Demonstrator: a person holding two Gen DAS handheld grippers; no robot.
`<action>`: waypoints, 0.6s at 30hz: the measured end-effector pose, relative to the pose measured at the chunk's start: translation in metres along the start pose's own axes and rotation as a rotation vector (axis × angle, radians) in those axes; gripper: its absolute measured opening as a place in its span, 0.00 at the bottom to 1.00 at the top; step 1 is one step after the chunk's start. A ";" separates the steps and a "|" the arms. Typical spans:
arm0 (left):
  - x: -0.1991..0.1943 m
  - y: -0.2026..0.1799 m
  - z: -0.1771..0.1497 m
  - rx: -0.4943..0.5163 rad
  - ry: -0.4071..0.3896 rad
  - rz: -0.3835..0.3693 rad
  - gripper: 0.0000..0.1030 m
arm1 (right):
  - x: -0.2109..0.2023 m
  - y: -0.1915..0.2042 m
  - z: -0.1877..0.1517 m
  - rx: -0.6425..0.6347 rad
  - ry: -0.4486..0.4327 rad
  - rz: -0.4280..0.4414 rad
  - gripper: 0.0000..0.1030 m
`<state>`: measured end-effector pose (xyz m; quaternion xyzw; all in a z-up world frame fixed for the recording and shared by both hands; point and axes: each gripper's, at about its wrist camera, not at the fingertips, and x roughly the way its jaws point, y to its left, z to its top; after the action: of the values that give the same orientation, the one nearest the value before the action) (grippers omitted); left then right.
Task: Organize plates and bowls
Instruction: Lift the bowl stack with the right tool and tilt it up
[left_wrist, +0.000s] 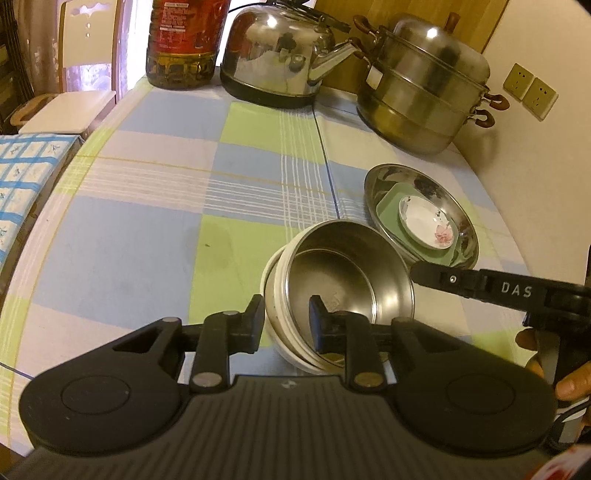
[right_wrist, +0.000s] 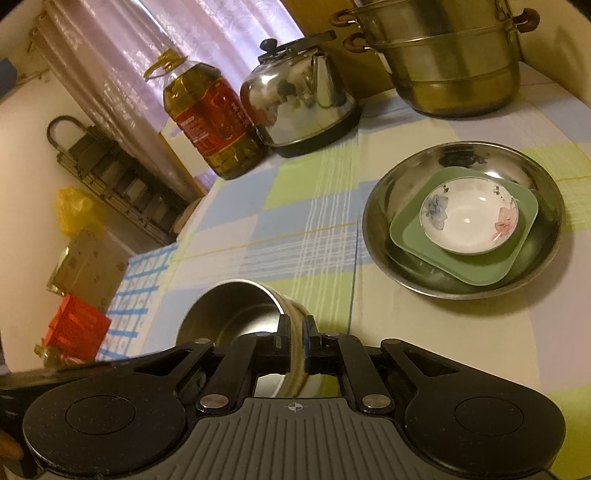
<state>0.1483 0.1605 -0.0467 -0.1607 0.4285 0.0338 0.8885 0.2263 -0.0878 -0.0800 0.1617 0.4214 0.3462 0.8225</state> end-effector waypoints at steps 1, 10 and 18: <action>0.001 0.001 0.000 -0.002 0.000 -0.001 0.22 | 0.000 0.000 0.000 0.002 -0.004 0.005 0.13; 0.014 0.004 0.005 0.000 0.028 -0.010 0.21 | 0.019 0.002 -0.002 -0.031 0.039 -0.023 0.30; 0.021 0.009 0.015 -0.011 0.083 -0.034 0.12 | 0.029 0.002 0.008 0.018 0.089 -0.030 0.12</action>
<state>0.1710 0.1721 -0.0564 -0.1740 0.4622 0.0145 0.8694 0.2436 -0.0658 -0.0912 0.1472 0.4629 0.3370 0.8065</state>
